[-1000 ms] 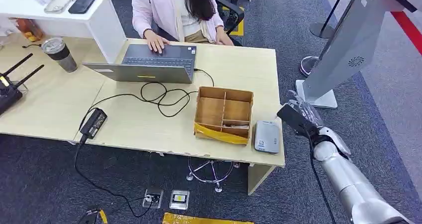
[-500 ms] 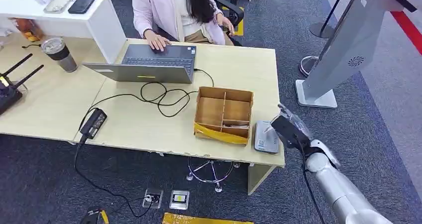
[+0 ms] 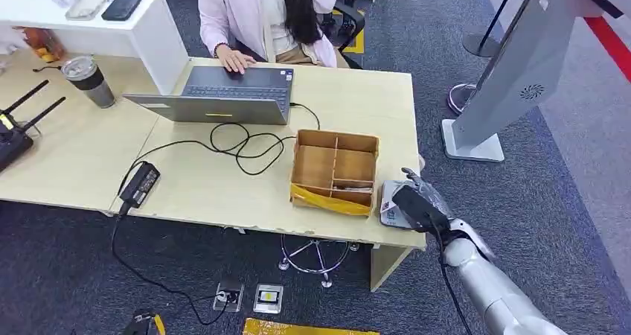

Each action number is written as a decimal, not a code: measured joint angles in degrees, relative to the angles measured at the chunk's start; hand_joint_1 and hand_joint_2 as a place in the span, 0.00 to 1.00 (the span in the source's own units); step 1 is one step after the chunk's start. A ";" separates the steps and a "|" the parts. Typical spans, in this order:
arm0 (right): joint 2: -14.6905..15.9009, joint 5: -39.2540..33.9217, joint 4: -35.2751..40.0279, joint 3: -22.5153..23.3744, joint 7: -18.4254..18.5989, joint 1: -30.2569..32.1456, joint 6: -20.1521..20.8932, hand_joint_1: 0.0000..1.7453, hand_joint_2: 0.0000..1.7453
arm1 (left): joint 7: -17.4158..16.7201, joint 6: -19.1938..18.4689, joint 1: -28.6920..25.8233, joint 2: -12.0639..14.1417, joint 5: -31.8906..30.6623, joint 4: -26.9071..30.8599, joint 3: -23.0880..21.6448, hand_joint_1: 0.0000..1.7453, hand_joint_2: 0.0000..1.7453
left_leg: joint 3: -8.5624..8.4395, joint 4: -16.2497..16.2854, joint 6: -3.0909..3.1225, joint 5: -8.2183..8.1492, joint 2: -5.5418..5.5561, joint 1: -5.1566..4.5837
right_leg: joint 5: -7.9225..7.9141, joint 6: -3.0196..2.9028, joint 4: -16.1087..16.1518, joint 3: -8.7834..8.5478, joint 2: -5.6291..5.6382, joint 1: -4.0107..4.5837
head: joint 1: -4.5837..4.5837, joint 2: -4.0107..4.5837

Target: Pass the card to the sensor for recognition and then transmit it.

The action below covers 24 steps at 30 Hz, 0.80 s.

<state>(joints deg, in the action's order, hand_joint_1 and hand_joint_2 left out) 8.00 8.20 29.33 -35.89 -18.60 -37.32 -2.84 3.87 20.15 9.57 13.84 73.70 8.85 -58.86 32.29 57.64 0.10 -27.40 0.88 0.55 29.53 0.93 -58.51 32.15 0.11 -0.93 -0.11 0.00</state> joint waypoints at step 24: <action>1.44 -4.20 -5.07 0.15 -2.14 -4.39 0.42 1.00 1.00 | 0.24 0.90 -0.02 -0.63 -0.35 0.00 -0.02 0.00 0.00 | -0.01 0.01 0.00 0.00 -0.03 0.01 | 0.00 0.00 0.00 0.03 0.01 0.01 | 0.00 0.00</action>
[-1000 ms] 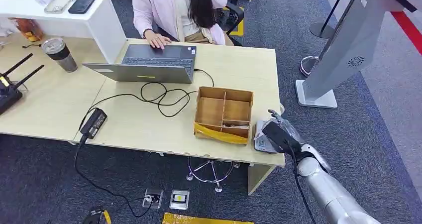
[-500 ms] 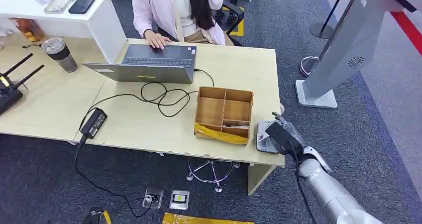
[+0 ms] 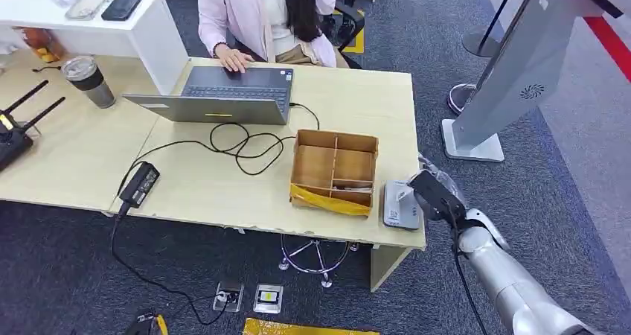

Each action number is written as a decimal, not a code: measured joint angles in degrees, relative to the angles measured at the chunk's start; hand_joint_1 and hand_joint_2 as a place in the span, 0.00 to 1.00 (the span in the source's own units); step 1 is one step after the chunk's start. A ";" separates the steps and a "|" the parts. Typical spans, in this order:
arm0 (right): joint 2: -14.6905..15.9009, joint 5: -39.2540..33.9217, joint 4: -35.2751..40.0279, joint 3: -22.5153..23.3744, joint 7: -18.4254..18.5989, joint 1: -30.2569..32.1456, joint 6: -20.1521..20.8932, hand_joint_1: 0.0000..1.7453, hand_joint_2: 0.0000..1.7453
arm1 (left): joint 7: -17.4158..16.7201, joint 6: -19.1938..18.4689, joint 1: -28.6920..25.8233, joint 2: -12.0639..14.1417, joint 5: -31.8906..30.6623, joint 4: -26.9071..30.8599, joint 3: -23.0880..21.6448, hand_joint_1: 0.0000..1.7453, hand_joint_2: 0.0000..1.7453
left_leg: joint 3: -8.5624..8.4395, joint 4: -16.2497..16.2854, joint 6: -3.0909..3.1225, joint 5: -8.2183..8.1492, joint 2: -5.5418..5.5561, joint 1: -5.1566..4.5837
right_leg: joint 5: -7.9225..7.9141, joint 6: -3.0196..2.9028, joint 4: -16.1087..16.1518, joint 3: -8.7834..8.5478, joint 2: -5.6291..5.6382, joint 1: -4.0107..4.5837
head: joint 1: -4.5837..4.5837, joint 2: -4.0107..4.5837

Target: Pass the card to the sensor for recognition and then transmit it.

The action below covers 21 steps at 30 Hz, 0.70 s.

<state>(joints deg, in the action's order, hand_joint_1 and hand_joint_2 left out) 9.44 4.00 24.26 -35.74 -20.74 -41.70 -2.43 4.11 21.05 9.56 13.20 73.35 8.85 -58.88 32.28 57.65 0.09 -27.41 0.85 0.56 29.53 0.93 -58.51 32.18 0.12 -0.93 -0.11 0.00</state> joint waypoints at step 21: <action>0.74 -0.52 -1.92 0.13 0.00 2.50 -0.90 1.00 1.00 | 0.44 0.04 -0.01 -0.22 -0.24 0.00 0.00 0.00 0.00 | -0.06 0.00 0.00 0.00 -0.01 0.00 | 0.00 0.00 0.00 -0.04 0.00 0.00 | 0.00 0.00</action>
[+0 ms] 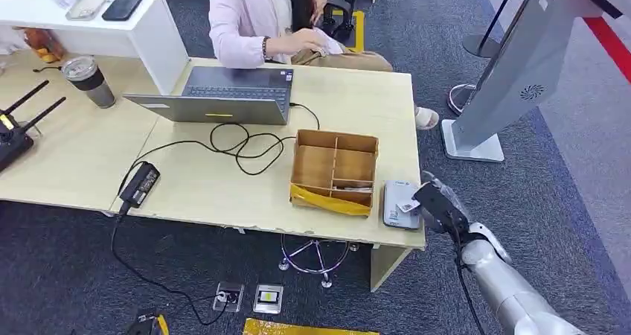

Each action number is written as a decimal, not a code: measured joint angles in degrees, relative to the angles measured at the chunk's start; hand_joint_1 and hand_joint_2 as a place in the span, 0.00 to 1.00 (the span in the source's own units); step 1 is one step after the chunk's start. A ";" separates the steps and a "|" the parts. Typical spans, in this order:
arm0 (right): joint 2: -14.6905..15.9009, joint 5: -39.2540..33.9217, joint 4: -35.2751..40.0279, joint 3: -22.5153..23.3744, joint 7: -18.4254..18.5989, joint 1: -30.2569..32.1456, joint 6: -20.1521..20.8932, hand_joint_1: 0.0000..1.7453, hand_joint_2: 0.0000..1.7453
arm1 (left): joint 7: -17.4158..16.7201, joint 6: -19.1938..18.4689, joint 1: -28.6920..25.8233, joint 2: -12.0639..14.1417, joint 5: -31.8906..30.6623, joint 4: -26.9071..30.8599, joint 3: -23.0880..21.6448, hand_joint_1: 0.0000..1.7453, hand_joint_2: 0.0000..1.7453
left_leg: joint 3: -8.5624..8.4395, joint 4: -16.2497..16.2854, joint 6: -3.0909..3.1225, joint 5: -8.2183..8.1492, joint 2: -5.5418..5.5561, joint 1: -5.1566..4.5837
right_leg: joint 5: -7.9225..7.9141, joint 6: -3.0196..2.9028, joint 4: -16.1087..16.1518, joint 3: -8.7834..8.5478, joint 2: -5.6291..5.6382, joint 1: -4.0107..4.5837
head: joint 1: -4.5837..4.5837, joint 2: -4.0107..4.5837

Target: Pass the card to the sensor for recognition and then transmit it.

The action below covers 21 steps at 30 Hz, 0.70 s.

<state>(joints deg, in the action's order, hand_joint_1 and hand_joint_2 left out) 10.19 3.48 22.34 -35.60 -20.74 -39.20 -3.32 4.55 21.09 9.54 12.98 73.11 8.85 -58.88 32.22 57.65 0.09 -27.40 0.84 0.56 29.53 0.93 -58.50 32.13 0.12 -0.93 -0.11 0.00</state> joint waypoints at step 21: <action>0.22 1.55 -0.33 1.07 -1.33 -2.00 -3.91 1.00 1.00 | 1.05 -1.31 0.01 -0.02 -1.03 0.00 0.00 0.00 0.00 | -0.02 0.00 0.00 0.00 -0.01 0.00 | -0.01 0.01 -0.01 -0.05 0.00 0.00 | 0.00 0.00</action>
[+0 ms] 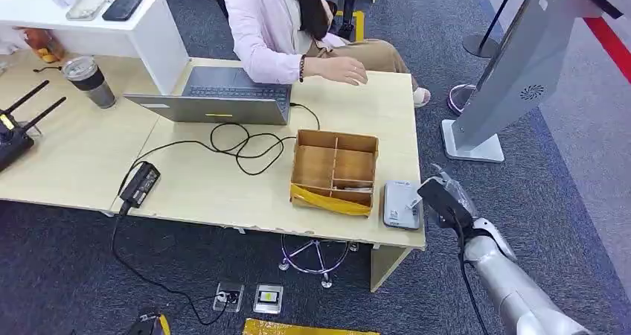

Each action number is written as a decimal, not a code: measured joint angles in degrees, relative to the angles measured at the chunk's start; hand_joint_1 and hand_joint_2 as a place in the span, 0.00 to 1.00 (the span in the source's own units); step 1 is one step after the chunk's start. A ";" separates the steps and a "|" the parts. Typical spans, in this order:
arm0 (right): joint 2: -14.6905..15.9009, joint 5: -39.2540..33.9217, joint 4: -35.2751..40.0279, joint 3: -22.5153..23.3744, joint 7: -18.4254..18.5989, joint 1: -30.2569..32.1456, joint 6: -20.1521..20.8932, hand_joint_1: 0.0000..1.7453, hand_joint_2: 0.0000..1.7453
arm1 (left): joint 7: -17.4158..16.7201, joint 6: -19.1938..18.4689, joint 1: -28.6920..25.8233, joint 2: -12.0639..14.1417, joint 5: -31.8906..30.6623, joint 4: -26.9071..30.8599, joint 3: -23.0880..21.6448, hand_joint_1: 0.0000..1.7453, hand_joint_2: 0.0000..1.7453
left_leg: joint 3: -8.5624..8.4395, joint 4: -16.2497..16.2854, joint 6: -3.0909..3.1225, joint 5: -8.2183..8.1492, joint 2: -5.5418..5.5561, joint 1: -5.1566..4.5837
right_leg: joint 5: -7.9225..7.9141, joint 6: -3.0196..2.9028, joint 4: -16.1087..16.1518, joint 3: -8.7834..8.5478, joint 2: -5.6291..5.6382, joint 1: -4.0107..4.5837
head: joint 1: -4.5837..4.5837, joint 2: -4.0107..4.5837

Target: Pass the card to the sensor for recognition and then transmit it.

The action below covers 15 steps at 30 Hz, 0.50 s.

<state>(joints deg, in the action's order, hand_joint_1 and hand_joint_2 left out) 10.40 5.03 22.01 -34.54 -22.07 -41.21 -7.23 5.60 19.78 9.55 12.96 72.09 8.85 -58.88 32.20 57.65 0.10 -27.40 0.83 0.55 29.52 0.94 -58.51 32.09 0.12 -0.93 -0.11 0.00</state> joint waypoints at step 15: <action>1.42 5.81 4.54 1.77 0.98 -11.30 -0.55 1.00 1.00 | 1.49 -2.56 0.01 0.81 -1.64 0.00 -0.33 0.00 0.00 | 0.01 0.00 -0.03 0.02 0.03 0.01 | 0.00 0.00 -0.01 0.00 -0.01 0.01 | 0.00 0.00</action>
<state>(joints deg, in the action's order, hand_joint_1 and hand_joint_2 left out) 11.82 10.84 26.55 -32.77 -21.09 -52.51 -7.78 7.08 17.22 9.56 13.77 70.45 8.85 -59.21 32.22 57.65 0.07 -27.38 0.86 0.56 29.52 0.94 -58.52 32.09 0.11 -0.93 -0.11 0.00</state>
